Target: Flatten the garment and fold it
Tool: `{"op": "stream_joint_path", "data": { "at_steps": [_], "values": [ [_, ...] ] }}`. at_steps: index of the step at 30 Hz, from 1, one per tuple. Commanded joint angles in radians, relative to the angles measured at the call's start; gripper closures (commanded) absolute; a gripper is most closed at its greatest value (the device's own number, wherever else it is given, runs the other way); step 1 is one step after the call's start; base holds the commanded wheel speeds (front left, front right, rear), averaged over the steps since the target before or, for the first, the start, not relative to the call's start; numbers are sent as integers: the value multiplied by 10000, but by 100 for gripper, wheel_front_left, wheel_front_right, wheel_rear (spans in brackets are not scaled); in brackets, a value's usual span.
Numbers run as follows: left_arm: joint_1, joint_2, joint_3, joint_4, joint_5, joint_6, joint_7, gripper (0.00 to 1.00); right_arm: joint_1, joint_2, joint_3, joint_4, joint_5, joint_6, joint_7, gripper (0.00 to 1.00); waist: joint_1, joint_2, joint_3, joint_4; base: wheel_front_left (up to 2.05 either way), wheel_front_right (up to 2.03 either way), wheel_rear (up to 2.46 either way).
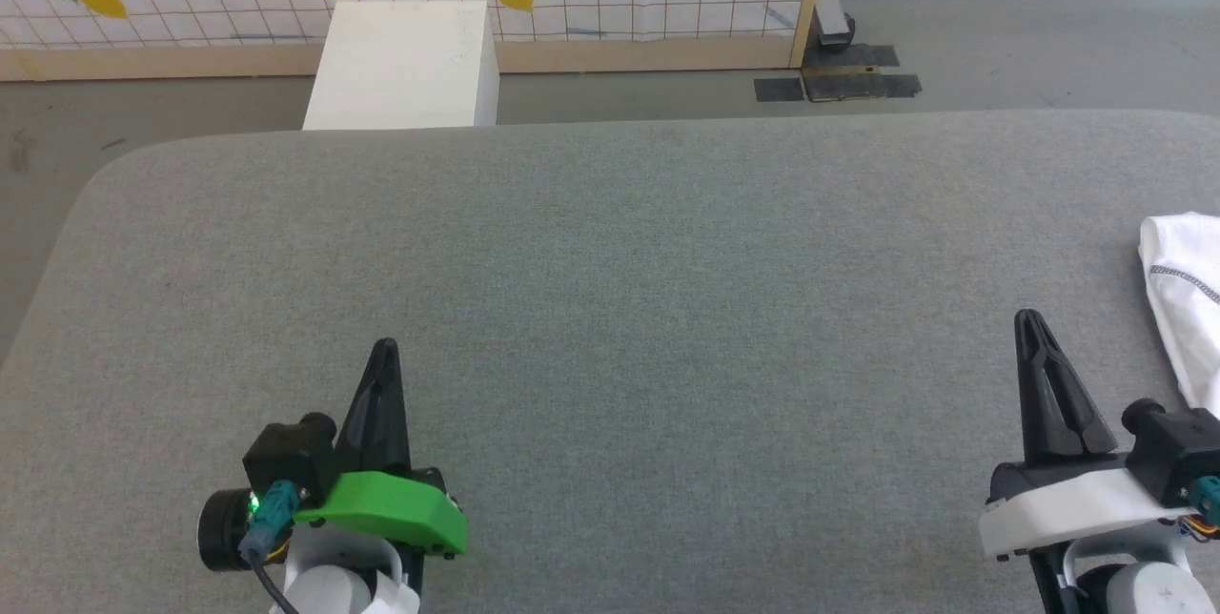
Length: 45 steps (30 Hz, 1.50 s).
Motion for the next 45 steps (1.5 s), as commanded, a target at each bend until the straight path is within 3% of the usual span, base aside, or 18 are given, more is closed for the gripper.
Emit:
{"op": "stream_joint_path", "data": {
  "at_steps": [1,45],
  "values": [
    [61,-3,43,-75,121,-22,51,100,3,20,32,-13,-93,-1,61,100,0,0,-7,10,0,0,0],
    [313,-15,383,-604,937,-119,942,100,16,109,322,-56,-492,-7,749,100,0,0,-217,236,0,0,0]
  ]
}}
